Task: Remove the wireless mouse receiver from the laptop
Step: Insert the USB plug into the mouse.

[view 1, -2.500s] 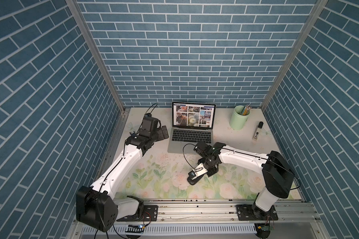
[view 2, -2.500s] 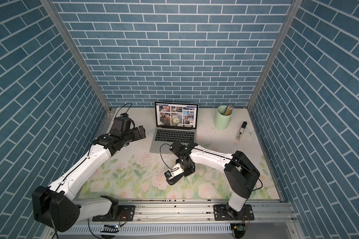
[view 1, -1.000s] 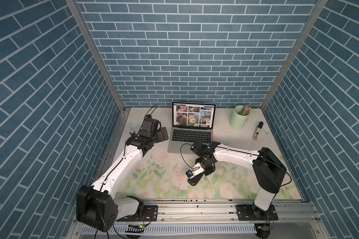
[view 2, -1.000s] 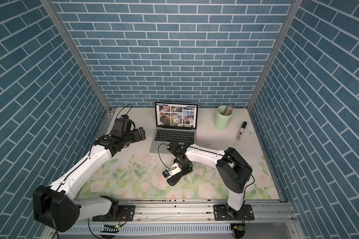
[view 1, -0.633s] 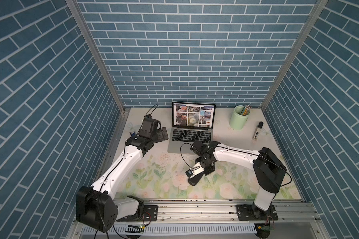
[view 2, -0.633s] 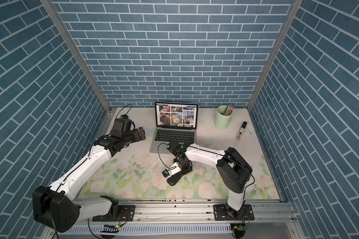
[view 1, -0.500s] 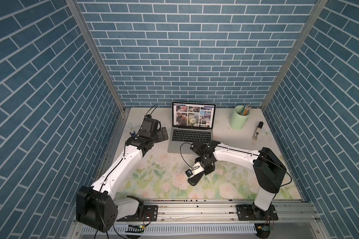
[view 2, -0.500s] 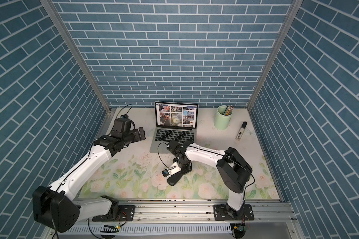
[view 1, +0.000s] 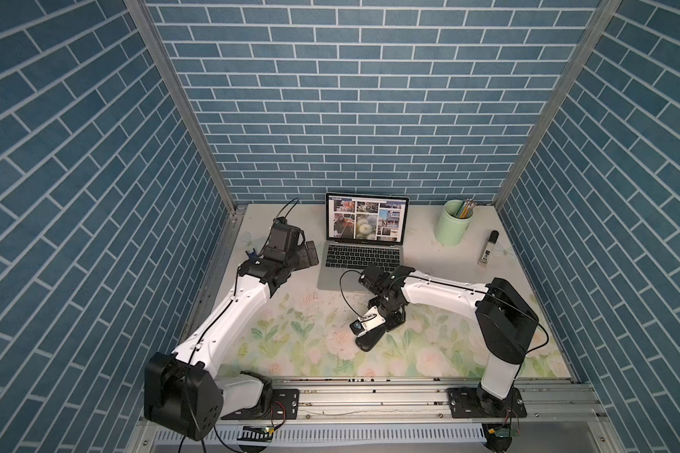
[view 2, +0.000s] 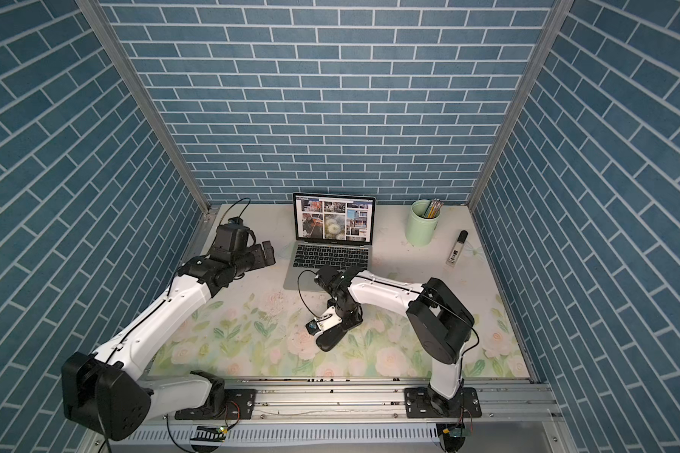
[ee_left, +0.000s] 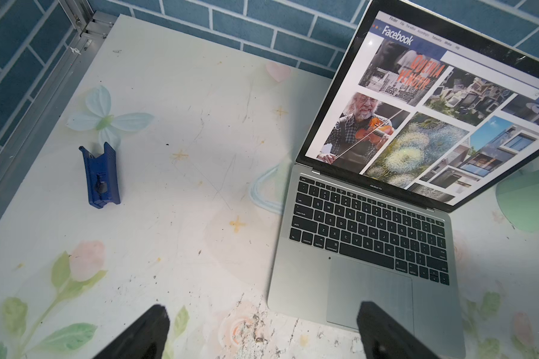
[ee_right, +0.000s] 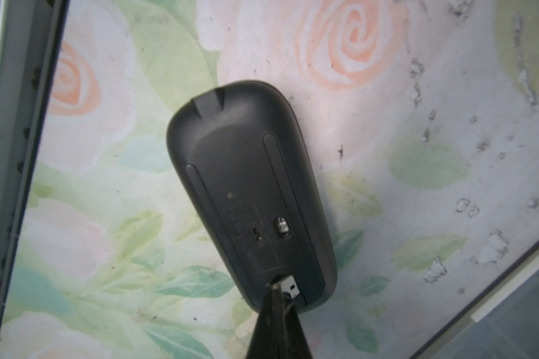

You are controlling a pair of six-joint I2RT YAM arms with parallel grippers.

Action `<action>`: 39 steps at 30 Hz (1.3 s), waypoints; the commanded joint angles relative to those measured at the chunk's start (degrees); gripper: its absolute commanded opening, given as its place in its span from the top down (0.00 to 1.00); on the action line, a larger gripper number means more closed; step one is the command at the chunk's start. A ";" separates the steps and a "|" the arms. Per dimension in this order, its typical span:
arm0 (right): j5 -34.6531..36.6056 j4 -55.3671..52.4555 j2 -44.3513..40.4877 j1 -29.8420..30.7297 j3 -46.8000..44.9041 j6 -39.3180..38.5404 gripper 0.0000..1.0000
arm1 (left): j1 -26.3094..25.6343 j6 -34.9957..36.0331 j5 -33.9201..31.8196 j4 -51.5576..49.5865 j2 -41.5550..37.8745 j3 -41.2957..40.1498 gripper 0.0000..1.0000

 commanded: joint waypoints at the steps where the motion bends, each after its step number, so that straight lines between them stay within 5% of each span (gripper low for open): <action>1: -1.42 -1.61 1.59 0.02 0.36 -0.08 1.00 | 0.24 0.88 -0.73 -0.11 -0.92 -0.41 0.00; 39: 1.81 0.13 -6.14 -1.71 3.49 3.13 1.00 | 0.24 1.99 1.26 1.92 -2.80 1.15 0.00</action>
